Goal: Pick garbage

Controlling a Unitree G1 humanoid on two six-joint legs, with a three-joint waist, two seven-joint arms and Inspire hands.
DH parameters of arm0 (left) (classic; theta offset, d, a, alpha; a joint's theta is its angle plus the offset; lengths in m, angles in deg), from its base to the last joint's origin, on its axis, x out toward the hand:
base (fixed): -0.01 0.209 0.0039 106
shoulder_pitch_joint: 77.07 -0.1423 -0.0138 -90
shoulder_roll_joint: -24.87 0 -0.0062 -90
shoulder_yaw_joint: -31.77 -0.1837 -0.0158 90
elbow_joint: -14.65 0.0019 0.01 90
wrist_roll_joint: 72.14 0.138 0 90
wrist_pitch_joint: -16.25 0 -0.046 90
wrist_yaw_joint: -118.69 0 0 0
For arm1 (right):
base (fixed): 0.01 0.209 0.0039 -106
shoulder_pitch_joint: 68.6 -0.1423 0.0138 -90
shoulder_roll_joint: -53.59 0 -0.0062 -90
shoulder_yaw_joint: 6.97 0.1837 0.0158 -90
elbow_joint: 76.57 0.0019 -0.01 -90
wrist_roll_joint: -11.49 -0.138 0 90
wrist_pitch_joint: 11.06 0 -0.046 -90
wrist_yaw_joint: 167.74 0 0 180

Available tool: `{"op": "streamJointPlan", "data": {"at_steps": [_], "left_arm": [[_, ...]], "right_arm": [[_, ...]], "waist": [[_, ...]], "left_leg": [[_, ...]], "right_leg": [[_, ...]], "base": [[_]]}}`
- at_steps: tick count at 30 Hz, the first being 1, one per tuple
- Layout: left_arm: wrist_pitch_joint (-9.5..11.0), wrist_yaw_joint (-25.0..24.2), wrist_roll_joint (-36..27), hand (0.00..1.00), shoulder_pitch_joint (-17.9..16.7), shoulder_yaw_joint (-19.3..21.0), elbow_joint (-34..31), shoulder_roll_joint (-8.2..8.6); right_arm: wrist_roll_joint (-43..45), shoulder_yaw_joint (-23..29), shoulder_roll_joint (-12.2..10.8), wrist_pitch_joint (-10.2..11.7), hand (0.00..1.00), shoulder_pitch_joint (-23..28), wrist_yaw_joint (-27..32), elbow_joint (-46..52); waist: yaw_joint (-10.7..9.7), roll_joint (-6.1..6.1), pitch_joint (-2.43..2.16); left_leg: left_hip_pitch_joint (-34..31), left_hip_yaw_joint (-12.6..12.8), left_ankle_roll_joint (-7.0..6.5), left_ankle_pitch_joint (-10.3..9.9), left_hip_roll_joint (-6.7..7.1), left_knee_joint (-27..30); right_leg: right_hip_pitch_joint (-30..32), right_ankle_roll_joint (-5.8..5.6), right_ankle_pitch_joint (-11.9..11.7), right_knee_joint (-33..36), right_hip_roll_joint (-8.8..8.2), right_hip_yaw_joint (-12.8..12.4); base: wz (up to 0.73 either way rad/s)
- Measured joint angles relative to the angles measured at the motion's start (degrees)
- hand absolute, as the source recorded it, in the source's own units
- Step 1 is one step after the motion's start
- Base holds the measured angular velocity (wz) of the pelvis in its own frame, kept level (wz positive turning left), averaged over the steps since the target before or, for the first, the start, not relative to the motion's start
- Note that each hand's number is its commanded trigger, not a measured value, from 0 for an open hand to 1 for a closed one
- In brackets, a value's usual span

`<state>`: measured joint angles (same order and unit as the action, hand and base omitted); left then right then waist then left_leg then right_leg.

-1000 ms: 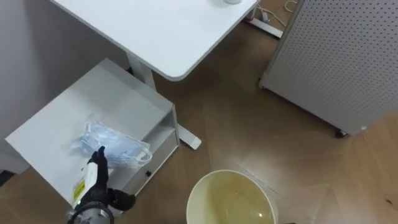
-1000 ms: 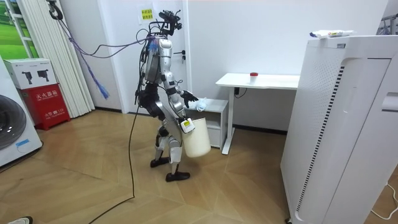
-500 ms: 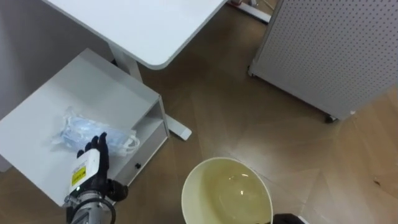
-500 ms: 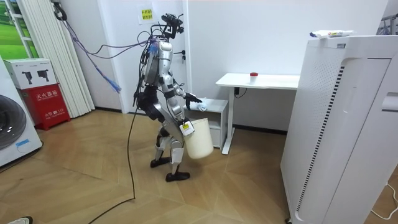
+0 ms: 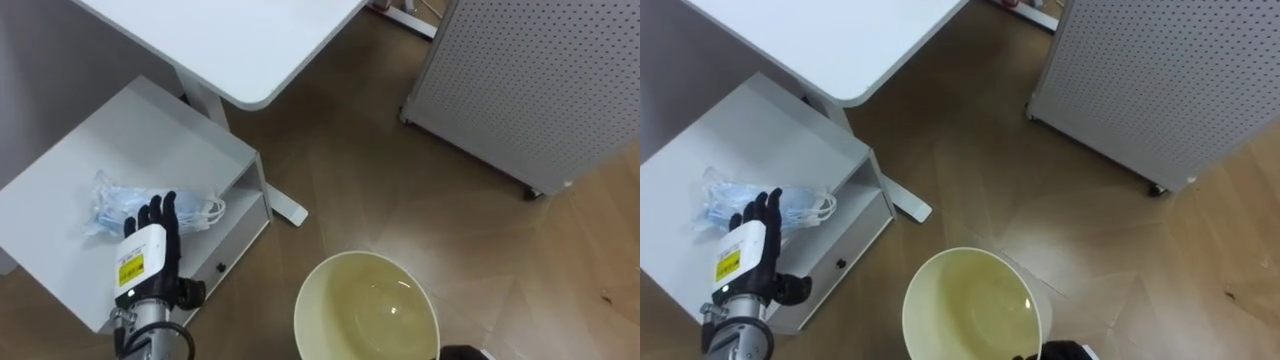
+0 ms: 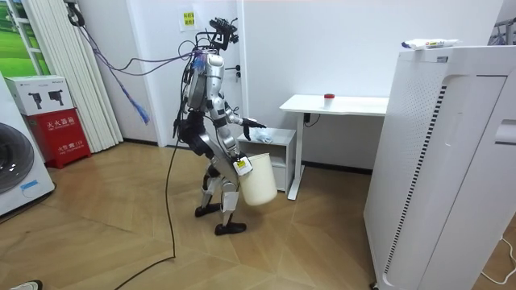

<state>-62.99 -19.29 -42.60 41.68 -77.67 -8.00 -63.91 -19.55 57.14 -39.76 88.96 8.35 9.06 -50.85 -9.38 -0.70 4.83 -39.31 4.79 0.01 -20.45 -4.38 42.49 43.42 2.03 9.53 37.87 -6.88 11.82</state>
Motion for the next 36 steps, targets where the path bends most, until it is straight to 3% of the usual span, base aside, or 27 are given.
{"op": "streamJointPlan", "data": {"at_steps": [7,23,26,28,35,36], "left_arm": [[-1.83,-0.21,0.03,0.0,1.12,-0.07,0.12,-0.35],[-4.58,-2.67,0.01,0.0,2.05,-0.01,0.86,-0.89],[-5.31,-3.63,-0.04,0.0,3.02,0.0,3.09,-1.16],[-5.82,-4.16,-0.12,0.0,3.3,-0.01,3.65,-2.36],[-6.68,-4.12,-0.12,0.0,5.99,-0.22,3.66,-3.1],[-6.65,-3.66,-0.05,0.1,6.24,-0.22,3.63,-3.46]], "right_arm": [[-1.88,-0.46,-0.01,-0.1,1.0,-0.02,-0.1,0.14],[-2.43,-0.38,0.71,-0.31,1.0,-0.13,-0.02,2.15],[-2.45,-0.36,0.83,-0.41,1.0,-0.17,-0.01,2.71],[-2.47,-0.26,1.09,-0.83,1.0,-0.1,-0.02,4.75],[-3.14,0.05,3.2,-0.83,1.0,-0.01,0.03,10.29],[-3.18,0.15,3.38,-0.88,1.0,0.0,0.13,10.91]], "waist": [[-1.34,0.01,0.0],[-1.49,-0.05,0.06],[-1.55,-0.3,0.3],[-1.79,-0.3,0.34],[-2.14,-0.4,0.46],[-2.07,-0.36,0.45]], "left_leg": [[-0.49,0.52,-0.05,-0.06,-0.33,0.28],[-3.04,1.32,-0.31,-0.32,-1.02,1.57],[-4.57,1.34,-0.32,-1.2,-2.06,3.75],[-6.65,1.44,-0.37,-2.14,-2.82,6.14],[-13.72,1.43,-0.57,-3.81,-3.61,12.14],[-14.88,1.37,-0.43,-4.3,-3.91,13.42]], "right_leg": [[0.63,-0.04,0.05,0.24,0.01,-0.08],[3.19,0.0,0.14,1.4,0.02,-0.37],[4.12,0.16,0.23,2.23,0.5,-0.11],[6.05,0.47,0.54,3.82,0.87,-0.13],[13.18,0.95,1.56,9.0,0.75,-0.65],[14.31,1.17,1.82,10.08,0.96,-0.76]], "base": [[-0.01],[0.0],[-0.05],[-0.14],[-0.07],[-0.1]]}}
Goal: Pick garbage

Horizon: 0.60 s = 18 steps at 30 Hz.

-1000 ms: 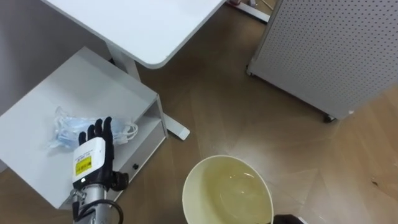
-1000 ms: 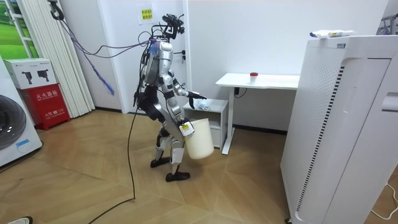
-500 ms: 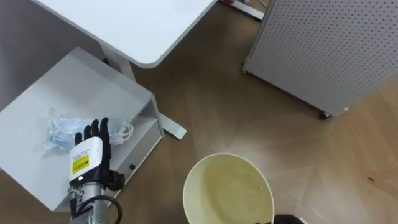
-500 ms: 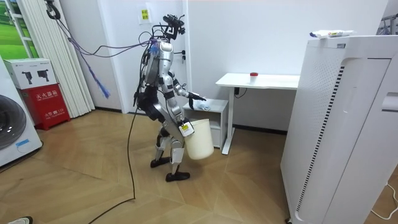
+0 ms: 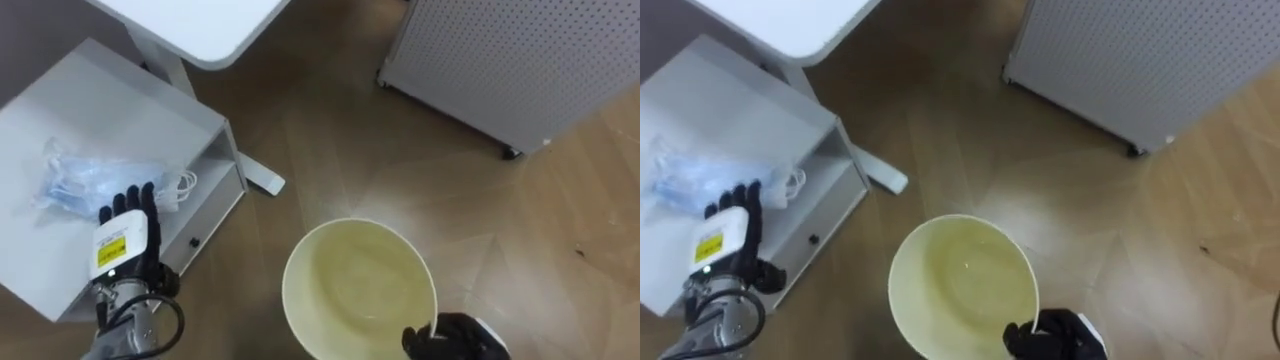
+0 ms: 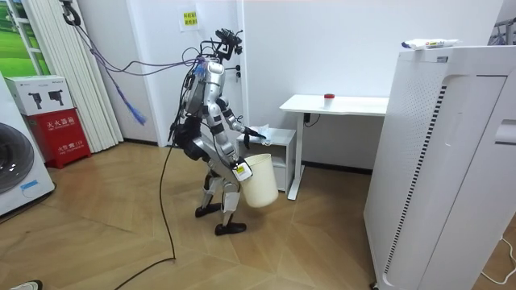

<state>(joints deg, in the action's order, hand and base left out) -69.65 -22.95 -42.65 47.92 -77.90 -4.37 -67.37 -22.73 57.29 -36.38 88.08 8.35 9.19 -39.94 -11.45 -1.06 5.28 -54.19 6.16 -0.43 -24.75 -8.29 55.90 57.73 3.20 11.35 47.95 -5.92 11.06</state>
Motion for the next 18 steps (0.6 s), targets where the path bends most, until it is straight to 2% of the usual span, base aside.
{"op": "streamJointPlan", "data": {"at_steps": [1,2,3,6,12,18], "left_arm": [[0.0,0.3,0.07,0.52,0.38,-0.01,-0.03,-0.56],[-0.01,0.42,0.07,0.68,0.65,0.0,-0.06,-0.85],[-0.04,0.76,0.08,1.0,1.04,-0.01,-0.07,-1.3],[-0.42,2.04,0.08,1.0,1.3,-0.02,-0.08,-2.13],[-2.28,4.75,-0.05,1.0,3.44,-0.65,-0.92,-5.58],[-3.85,4.92,0.05,1.0,4.16,-0.9,-2.44,-5.73]], "right_arm": [[-0.43,0.03,0.16,0.01,1.0,0.0,0.06,0.62],[-0.82,0.09,0.21,0.01,1.0,-0.01,0.22,0.97],[-1.45,0.13,0.28,0.01,1.0,0.0,0.58,1.57],[-1.63,0.14,0.42,-0.04,1.0,0.0,0.64,2.47],[-2.29,0.09,0.62,-1.13,1.0,0.11,0.62,4.31],[-2.57,0.09,1.17,-1.89,1.0,0.15,0.36,5.36]], "waist": [[-0.12,0.03,-0.02],[-0.11,0.04,-0.02],[-0.14,0.1,-0.05],[-0.4,0.15,-0.06],[-0.63,0.14,-0.07],[-0.7,0.1,-0.1]], "left_leg": [[-1.19,-0.12,0.09,-0.44,0.0,1.24],[-1.75,-0.15,0.12,-0.61,-0.04,1.82],[-2.71,-0.21,0.19,-0.88,-0.13,2.79],[-4.04,-0.4,0.51,-1.26,-0.4,4.26],[-4.95,-0.67,1.59,-1.89,-1.14,5.93],[-6.14,-1.86,2.26,-2.31,-1.11,7.88]], "right_leg": [[1.32,0.18,0.41,1.14,-0.02,-0.06],[1.87,0.29,0.6,1.81,-0.01,-0.08],[2.95,0.48,0.93,2.88,-0.07,-0.14],[4.39,0.94,1.44,4.57,-0.07,-0.15],[5.53,1.98,2.12,6.52,-0.05,0.04],[6.54,2.61,2.93,8.56,-0.08,0.65]], "base": [[-0.09],[0.0],[0.0],[0.0],[0.0],[0.02]]}}
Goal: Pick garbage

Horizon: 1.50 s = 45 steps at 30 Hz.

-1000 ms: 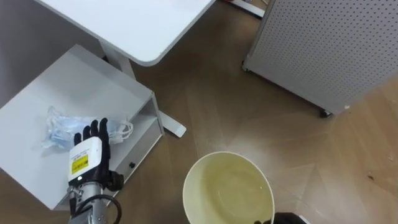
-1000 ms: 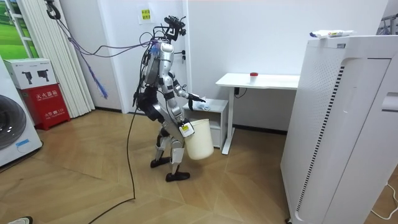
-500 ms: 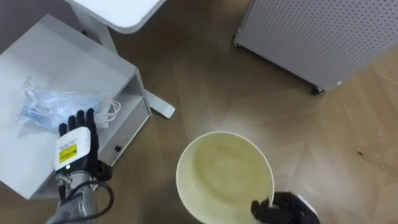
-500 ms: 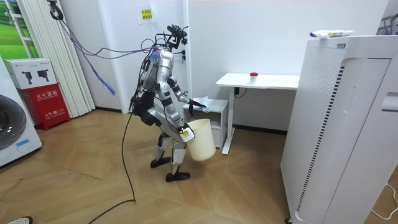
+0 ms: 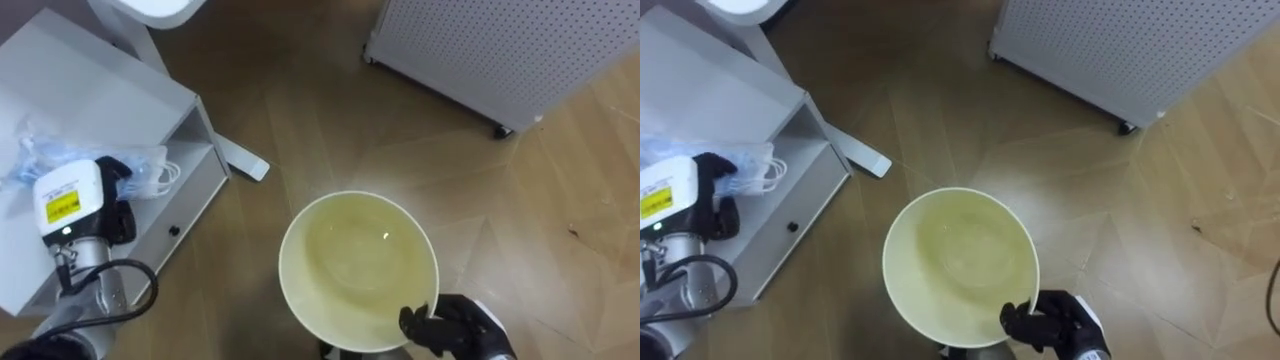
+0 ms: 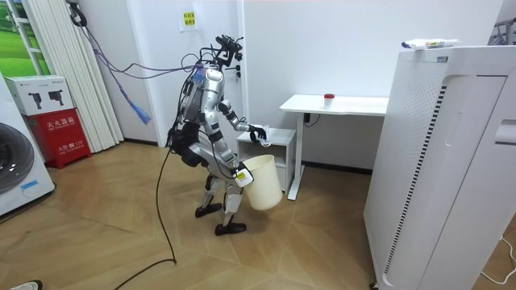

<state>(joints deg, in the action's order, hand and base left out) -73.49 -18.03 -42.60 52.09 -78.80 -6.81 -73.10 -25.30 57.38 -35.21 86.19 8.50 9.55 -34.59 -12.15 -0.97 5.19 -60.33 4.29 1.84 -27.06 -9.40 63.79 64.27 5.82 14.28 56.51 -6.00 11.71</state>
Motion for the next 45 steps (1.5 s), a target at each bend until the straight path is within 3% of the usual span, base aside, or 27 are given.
{"op": "streamJointPlan", "data": {"at_steps": [12,20,23,26,30,35,37,41,43,45], "left_arm": [[-1.37,-4.41,0.54,1.0,-3.4,-3.38,0.93,1.2],[-1.12,-5.8,0.58,1.0,-4.28,-4.48,0.94,2.12],[0.94,-4.79,0.57,1.0,-5.86,-4.35,0.75,2.91],[2.88,-3.24,0.44,1.0,-7.8,-3.82,-0.67,3.95],[5.07,-2.76,0.44,1.0,-10.57,-3.88,-3.27,6.02],[8.05,-2.74,0.32,1.0,-15.4,-4.08,-9.56,9.18],[9.69,-3.19,0.29,1.0,-17.65,-4.54,-11.2,11.18],[11.03,-5.77,-0.2,1.0,-19.25,-6.59,-13.22,14.24],[12.82,-7.83,-0.82,1.0,-21.72,-7.88,-15.02,15.32],[13.18,-9.42,-2.5,1.0,-23.26,-9.53,-16.35,16.2]], "right_arm": [[0.24,-0.04,0.0,-0.71,1.0,-0.09,-0.08,-0.18],[0.32,-0.14,-1.73,-0.77,1.0,-0.24,0.84,-2.6],[0.86,-0.67,-2.09,-0.31,1.0,-0.27,1.18,-4.67],[1.5,-0.65,-3.29,1.42,1.0,-0.24,1.91,-7.58],[3.93,-0.72,-4.74,2.13,1.0,-0.16,2.5,-9.91],[10.45,-1.13,-5.96,3.44,1.0,-0.23,2.34,-12.16],[11.79,-1.74,-6.39,3.57,1.0,-0.15,1.88,-12.4],[12.45,-2.54,-6.32,4.16,1.0,-0.64,0.82,-14.24],[13.4,-2.82,-6.6,4.22,1.0,-0.22,0.39,-14.94],[13.33,-2.89,-6.73,4.24,1.0,0.28,0.0,-15.1]], "waist": [[0.1,-0.02,0.01],[1.13,-0.26,0.15],[1.92,-0.6,0.36],[2.86,-0.64,0.35],[3.75,-0.72,0.33],[4.81,-1.42,-0.1],[5.89,-1.44,-0.15],[7.48,-1.56,-0.45],[7.65,-1.36,-1.15],[7.66,-1.02,-1.95]], "left_leg": [[0.4,0.3,-0.02,0.08,-0.02,0.1],[3.89,0.42,0.0,-0.05,-0.1,-0.37],[6.77,0.97,0.21,-0.21,-0.27,-1.79],[9.78,1.48,0.16,1.1,0.23,-5.26],[14.26,1.85,0.0,2.38,0.55,-9.58],[18.95,2.06,0.1,4.25,1.83,-15.67],[21.1,3.11,-0.09,4.49,2.11,-17.8],[22.54,4.25,-0.59,5.0,2.47,-19.4],[23.67,4.42,-0.81,5.22,2.87,-20.53],[24.18,4.71,-1.14,5.62,3.33,-21.67]], "right_leg": [[-0.11,0.02,0.01,0.34,-0.03,-0.3],[-3.54,-0.04,0.08,-0.15,0.03,-0.27],[-6.34,-0.15,0.06,-1.51,0.07,-0.34],[-9.17,-0.45,-0.69,-4.33,-0.01,-0.33],[-13.54,-0.66,-1.24,-8.0,0.15,0.02],[-17.79,-1.33,-2.16,-12.81,0.1,0.01],[-19.13,-1.6,-2.27,-14.03,-0.02,-0.44],[-20.03,-2.0,-2.45,-15.04,-0.55,-0.46],[-21.09,-2.36,-2.55,-15.95,-0.79,-0.52],[-21.43,-2.83,-2.77,-16.75,-1.07,-0.7]], "base": [[0.0],[0.0],[0.0],[0.05],[0.06],[0.04],[-0.09],[-0.05],[0.0],[0.04]]}}
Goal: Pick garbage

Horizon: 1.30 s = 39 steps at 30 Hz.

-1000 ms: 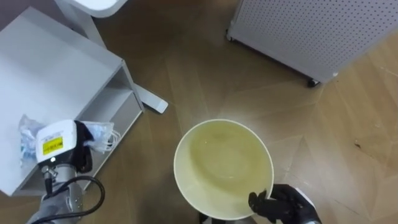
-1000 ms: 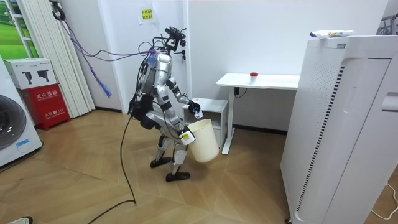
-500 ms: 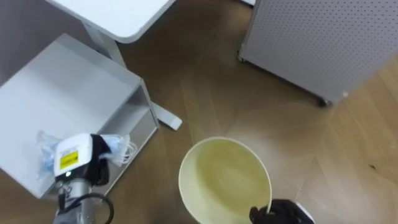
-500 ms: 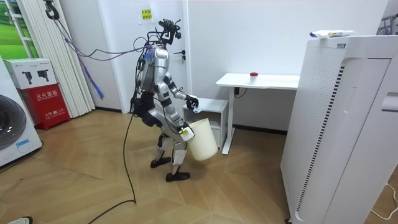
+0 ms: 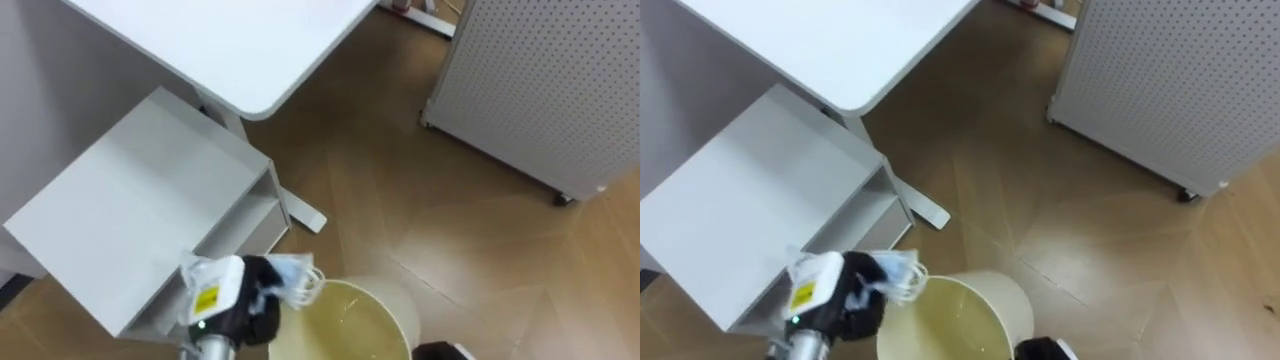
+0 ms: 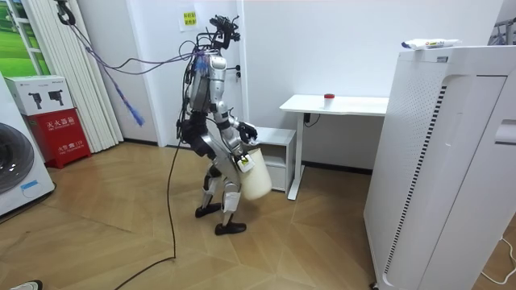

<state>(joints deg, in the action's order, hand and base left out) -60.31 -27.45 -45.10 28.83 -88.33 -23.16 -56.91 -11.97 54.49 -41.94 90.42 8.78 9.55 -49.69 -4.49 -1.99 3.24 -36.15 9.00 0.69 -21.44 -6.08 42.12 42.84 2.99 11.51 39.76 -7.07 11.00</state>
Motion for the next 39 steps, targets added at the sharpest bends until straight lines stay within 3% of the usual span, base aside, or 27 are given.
{"op": "streamJointPlan", "data": {"at_steps": [6,10,15,16,18,19,31,39], "left_arm": [[0.94,-8.3,-5.47,1.0,-2.83,-3.51,-0.95,2.61],[2.02,-14.87,-10.73,1.0,-4.68,-5.58,-2.77,2.98],[2.04,-22.35,-12.15,1.0,-6.21,-7.98,-1.48,2.7],[2.04,-24.22,-13.06,0.73,-6.81,-8.41,-1.48,2.71],[2.02,-26.68,-14.15,0.51,-7.3,-8.57,-1.33,2.72],[2.02,-27.6,-15.17,0.0,-7.49,-8.36,-1.33,2.49],[2.01,-34.32,-16.26,0.0,-8.77,-7.8,-1.54,0.63],[2.0,-36.95,-16.06,0.0,-9.41,-7.94,-1.4,0.4]], "right_arm": [[0.0,0.04,-2.21,0.05,1.0,0.73,-1.25,-2.38],[0.74,0.57,-2.21,0.17,1.0,0.74,-3.63,-2.58],[0.86,0.57,-2.75,0.34,1.0,0.82,-4.55,-2.56],[0.87,0.56,-2.88,0.36,1.0,0.86,-4.58,-2.56],[1.17,0.54,-3.17,0.36,1.0,0.94,-4.71,-2.57],[1.44,0.54,-3.27,0.38,1.0,1.01,-4.84,-2.57],[6.22,1.29,-3.43,0.46,1.0,1.38,-5.13,-2.26],[5.95,1.84,-3.37,0.46,1.0,1.47,-5.72,-2.3]], "waist": [[0.07,1.28,-0.7],[-0.13,1.65,-0.7],[-0.16,2.33,-0.63],[-0.11,2.41,-0.67],[-0.04,2.59,-0.65],[-0.02,2.72,-0.71],[0.19,2.81,-0.78],[0.48,2.47,-0.98]], "left_leg": [[3.61,1.0,-0.7,0.96,0.73,-2.76],[4.03,1.77,-1.3,1.45,0.76,-3.86],[3.76,1.8,-1.49,1.57,0.75,-4.43],[3.78,1.8,-1.5,1.57,0.75,-4.59],[3.8,1.82,-1.56,1.61,0.81,-4.97],[3.8,1.83,-1.57,1.61,0.82,-5.13],[3.84,1.88,-1.57,1.62,0.81,-5.79],[3.95,1.88,-1.62,1.65,0.81,-5.87]], "right_leg": [[-3.37,-1.03,-1.24,-2.78,0.2,-0.7],[-3.63,-1.56,-2.43,-4.12,0.15,-1.4],[-3.69,-1.75,-3.23,-5.44,0.28,-1.17],[-3.73,-1.85,-3.29,-5.75,0.33,-1.2],[-3.75,-1.97,-3.36,-6.08,0.36,-1.2],[-3.76,-1.99,-3.37,-6.08,0.39,-1.2],[-3.91,-2.05,-3.38,-7.13,0.62,-0.63],[-3.97,-2.06,-3.39,-7.03,0.33,-0.5]], "base": [[-0.03],[-0.06],[-0.02],[0.0],[0.0],[0.0],[0.0],[0.0]]}}
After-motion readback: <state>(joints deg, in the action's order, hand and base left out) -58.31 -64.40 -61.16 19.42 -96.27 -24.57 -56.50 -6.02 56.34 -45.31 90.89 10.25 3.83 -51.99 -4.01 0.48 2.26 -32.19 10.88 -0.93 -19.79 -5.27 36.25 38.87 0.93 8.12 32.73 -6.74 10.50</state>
